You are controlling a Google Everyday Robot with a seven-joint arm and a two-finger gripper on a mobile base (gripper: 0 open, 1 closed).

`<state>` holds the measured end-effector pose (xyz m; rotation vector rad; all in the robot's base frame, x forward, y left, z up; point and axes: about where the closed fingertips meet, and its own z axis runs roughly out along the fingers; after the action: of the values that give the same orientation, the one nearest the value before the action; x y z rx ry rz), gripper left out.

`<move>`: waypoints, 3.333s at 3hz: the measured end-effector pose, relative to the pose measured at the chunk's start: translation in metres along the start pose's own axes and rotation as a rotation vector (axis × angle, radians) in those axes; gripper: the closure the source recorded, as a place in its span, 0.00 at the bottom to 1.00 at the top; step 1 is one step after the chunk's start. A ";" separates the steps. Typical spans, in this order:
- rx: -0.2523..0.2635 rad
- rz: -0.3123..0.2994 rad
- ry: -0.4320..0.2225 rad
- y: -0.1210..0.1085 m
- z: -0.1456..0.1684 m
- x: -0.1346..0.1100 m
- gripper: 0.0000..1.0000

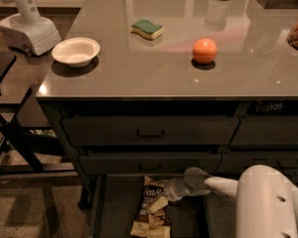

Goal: Pick brown chip bag from bottom drawer and place on counter

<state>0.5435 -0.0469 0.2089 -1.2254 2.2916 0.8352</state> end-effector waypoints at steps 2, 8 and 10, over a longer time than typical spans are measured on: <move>0.029 -0.015 0.023 -0.022 0.009 0.004 0.00; -0.001 0.043 0.112 -0.043 0.048 0.058 0.19; -0.001 0.043 0.112 -0.043 0.048 0.058 0.66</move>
Offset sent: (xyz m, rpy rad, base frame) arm 0.0292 -0.0170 -0.0229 -0.0653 -0.0294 -0.0078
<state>0.5527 -0.0681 0.1256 -1.2574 2.4136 0.8019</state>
